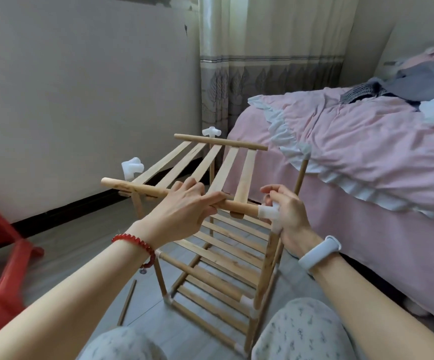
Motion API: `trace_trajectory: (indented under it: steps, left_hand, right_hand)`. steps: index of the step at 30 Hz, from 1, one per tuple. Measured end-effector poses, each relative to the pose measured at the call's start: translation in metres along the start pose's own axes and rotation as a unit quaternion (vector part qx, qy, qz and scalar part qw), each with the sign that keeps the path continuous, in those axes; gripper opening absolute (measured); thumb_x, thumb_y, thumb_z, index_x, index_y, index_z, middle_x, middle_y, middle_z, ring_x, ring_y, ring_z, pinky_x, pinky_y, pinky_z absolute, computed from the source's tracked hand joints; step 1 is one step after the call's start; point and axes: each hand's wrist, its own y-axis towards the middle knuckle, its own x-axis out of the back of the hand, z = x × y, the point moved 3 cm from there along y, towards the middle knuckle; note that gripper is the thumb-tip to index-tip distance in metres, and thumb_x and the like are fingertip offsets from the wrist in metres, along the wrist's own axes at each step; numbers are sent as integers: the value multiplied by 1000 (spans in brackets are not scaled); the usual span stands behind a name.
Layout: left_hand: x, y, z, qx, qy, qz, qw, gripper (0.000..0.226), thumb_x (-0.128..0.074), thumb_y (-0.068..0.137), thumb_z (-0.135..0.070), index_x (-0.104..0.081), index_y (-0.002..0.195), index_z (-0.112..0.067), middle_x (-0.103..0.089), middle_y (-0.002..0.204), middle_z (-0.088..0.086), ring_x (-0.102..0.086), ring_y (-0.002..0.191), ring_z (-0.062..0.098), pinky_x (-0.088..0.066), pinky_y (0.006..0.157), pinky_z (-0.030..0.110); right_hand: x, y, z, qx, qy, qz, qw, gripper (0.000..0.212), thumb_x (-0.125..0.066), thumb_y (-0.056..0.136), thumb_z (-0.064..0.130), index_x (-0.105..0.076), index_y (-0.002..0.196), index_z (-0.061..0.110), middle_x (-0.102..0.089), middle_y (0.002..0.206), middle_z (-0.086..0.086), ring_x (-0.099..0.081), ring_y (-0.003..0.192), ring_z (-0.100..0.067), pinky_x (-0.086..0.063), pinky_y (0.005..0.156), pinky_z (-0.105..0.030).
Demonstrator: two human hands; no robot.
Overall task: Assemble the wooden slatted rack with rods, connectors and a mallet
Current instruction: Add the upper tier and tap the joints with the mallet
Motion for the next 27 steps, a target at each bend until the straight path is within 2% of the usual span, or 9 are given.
trace_trajectory:
  steps: [3,7,10,13,14,17,21,25,27]
  left_hand:
    - [-3,12,-3,-6,3,15,1000,35,-44,98,-25,-44,132,-36,-36,89,-5,-29,84,15,-30,77,29]
    - [-10,19,-11,-21,0,9,1000,39,-55,93,-18,-37,121,-37,-35,87,-5,-33,82,15,-35,74,33]
    - [-18,22,-17,-18,-14,1,1000,40,-58,91,-17,-37,119,-37,-37,86,-7,-33,82,15,-34,75,33]
    - [-22,28,-23,-22,-28,6,999,38,-55,92,-19,-35,118,-38,-45,88,-3,-32,83,15,-28,76,32]
    - [-23,29,-24,-19,-35,13,999,37,-53,93,-20,-35,119,-38,-48,90,-1,-31,84,15,-27,76,32]
    - [-24,30,-25,-11,-60,18,998,34,-50,94,-22,-34,119,-40,-50,94,1,-31,86,16,-29,78,33]
    - [-25,30,-21,-9,-75,14,997,38,-52,94,-19,-33,118,-41,-48,93,2,-31,85,16,-29,77,33]
    - [-28,32,-21,-3,-71,20,997,34,-51,95,-20,-44,125,-36,-47,93,2,-30,86,16,-30,78,34]
    - [-28,33,-23,4,-72,19,997,35,-51,95,-21,-48,128,-32,-47,92,0,-30,85,15,-31,79,34]
  right_hand:
    - [7,-3,0,32,-10,-51,998,31,-35,92,-1,-60,78,13,-45,71,-1,-42,68,-12,-37,61,-22]
    - [18,-5,13,76,-199,-41,976,33,-33,92,-2,-60,81,13,-47,69,5,-45,69,-9,-36,63,-22]
    - [21,-4,31,121,-385,31,914,31,-33,95,3,-60,95,16,-52,73,7,-51,78,-13,-40,72,-29]
    - [19,0,39,125,-533,93,832,31,-29,98,17,-54,116,23,-60,92,2,-56,97,-23,-44,85,-38]
    - [18,0,40,125,-544,96,824,32,-28,99,21,-52,119,25,-59,95,2,-56,101,-25,-44,87,-40]
    - [18,-1,38,140,-508,67,847,32,-26,99,21,-49,120,28,-56,90,7,-57,100,-26,-44,88,-42]
    - [16,-1,35,161,-443,39,881,28,-26,98,17,-46,107,33,-53,72,10,-56,84,-21,-43,79,-39]
    - [15,0,35,165,-468,56,866,26,-27,99,21,-50,103,33,-53,73,12,-56,83,-19,-43,79,-39]
    - [16,0,37,182,-515,61,836,26,-29,99,23,-53,106,30,-56,79,10,-57,88,-21,-41,76,-36]
